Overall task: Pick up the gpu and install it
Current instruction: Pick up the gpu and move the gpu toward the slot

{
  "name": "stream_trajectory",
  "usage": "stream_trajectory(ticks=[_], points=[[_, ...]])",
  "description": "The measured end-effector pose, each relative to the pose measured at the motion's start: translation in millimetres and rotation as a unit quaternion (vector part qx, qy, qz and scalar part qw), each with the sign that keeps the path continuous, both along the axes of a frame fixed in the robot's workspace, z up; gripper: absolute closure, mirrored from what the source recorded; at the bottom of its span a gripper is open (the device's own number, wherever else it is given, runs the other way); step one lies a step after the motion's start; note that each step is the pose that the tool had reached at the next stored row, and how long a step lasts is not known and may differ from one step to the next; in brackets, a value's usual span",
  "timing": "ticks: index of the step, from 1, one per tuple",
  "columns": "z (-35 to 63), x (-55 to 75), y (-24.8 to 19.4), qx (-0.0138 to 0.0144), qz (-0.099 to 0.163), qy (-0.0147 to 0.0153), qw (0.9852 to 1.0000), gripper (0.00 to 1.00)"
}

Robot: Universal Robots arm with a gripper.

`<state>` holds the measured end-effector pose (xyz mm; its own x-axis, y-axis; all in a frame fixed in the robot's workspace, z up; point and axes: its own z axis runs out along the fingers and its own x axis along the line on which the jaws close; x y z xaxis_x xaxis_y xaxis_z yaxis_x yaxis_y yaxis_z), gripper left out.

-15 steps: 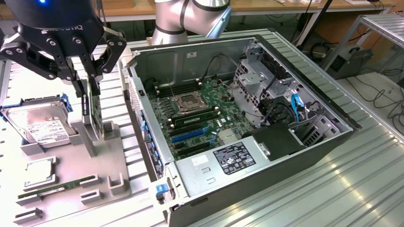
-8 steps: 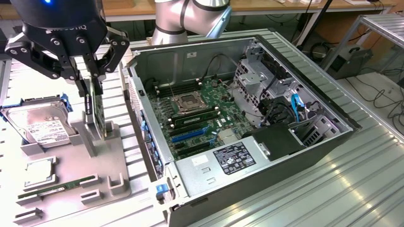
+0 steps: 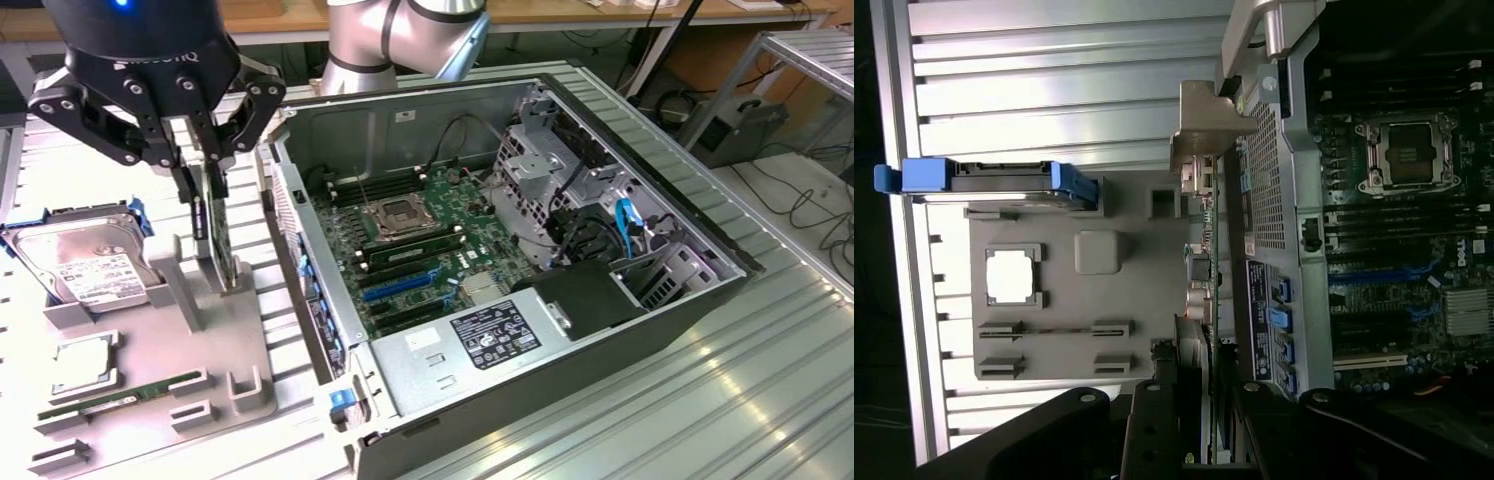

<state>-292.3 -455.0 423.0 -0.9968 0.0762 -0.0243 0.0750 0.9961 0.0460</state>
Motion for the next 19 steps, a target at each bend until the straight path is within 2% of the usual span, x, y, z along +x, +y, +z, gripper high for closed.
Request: stream_trajectory(ticks=[19], points=[[0.0, 15.2, 0.0, 0.0, 0.0, 0.0, 1.0, 0.74]])
